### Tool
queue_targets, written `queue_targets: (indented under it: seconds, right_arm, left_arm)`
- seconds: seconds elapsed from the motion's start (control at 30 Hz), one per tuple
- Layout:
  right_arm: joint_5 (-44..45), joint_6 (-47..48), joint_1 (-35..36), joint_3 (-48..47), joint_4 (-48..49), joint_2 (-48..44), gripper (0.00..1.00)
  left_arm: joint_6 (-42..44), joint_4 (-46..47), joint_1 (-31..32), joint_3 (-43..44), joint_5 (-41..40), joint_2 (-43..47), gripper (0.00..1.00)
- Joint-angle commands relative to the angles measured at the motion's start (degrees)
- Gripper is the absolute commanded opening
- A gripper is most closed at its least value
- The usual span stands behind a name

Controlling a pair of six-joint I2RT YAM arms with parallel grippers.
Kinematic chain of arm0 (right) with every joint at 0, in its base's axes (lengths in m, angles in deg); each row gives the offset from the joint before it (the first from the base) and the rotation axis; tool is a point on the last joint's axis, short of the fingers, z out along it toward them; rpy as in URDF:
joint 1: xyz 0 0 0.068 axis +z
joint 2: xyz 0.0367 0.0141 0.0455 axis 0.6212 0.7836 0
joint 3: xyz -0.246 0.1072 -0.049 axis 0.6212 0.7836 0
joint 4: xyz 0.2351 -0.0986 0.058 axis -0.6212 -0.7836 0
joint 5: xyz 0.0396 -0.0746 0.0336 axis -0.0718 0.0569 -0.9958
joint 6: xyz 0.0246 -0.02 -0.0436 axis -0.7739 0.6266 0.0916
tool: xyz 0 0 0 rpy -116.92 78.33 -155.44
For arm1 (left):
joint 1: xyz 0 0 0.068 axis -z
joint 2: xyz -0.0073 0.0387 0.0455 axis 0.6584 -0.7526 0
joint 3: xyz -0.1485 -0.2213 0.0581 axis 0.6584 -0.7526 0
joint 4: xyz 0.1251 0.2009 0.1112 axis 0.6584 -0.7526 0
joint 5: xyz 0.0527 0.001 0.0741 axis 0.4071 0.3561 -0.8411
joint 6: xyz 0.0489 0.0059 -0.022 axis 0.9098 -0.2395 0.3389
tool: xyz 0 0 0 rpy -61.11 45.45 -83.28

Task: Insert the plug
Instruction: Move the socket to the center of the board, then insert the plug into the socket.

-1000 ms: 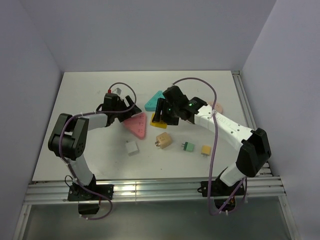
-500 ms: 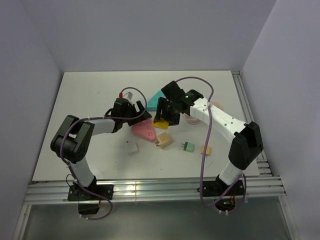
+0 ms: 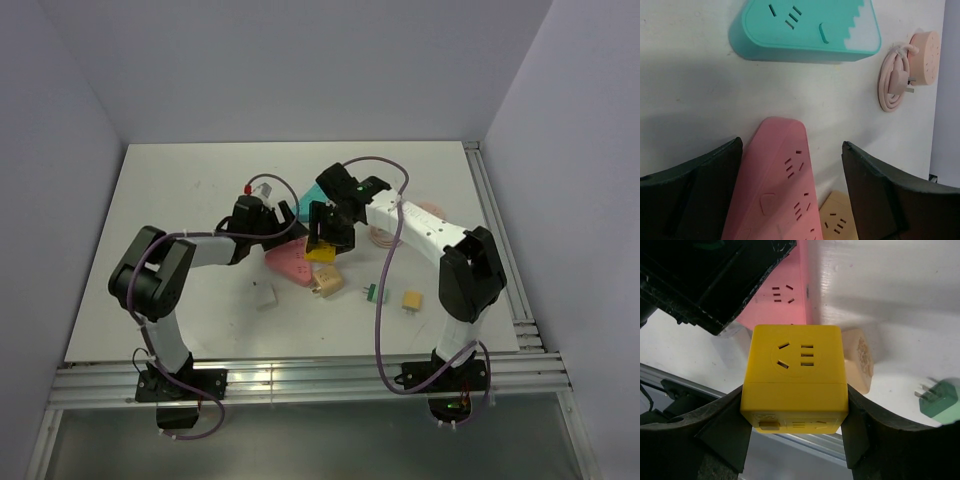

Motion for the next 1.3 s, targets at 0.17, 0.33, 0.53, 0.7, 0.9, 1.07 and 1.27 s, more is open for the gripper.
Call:
queue_targets:
  seconds: [0.17,0.33,0.53,0.7,0.9,1.07,1.27]
  right_arm:
    - [-6.64,4.70,-2.32,-0.01,5.24,-0.15,0.00]
    - [-9.12,5.58,-2.23,2.55,10.08,-1.74,0.00]
    - [-10.00,7.07,-2.32,-0.52,8.76,2.04,0.00]
    - [-10.08,8.57,-2.32,-5.53,3.95,6.17,0.00]
    - [-10.43,11.73,-2.84,-11.60,-1.51,11.71,0.00]
    - [-12.29,13.14,-3.64,-13.45,-3.80,14.43,0.00]
    - [-12.63,13.58,-3.99,-13.71,-5.21,15.32,0.00]
  left_arm:
    - [-1.81,-0.05,-0.11,7.50,1.33,-3.75,0.85]
    - [-2.95,-1.64,-4.67,6.81,3.25,-0.06,0.87]
    - [-5.06,-2.61,-10.05,2.06,3.43,7.14,0.89]
    - [-7.70,-1.02,-9.96,-4.88,3.00,14.25,0.89]
    - [-6.47,-3.31,-9.96,-8.49,2.82,18.75,0.87]
    - [-5.24,-5.32,-9.96,-10.95,1.06,20.77,0.86]
    - [-5.41,-3.50,-9.96,-12.62,2.55,20.17,0.85]
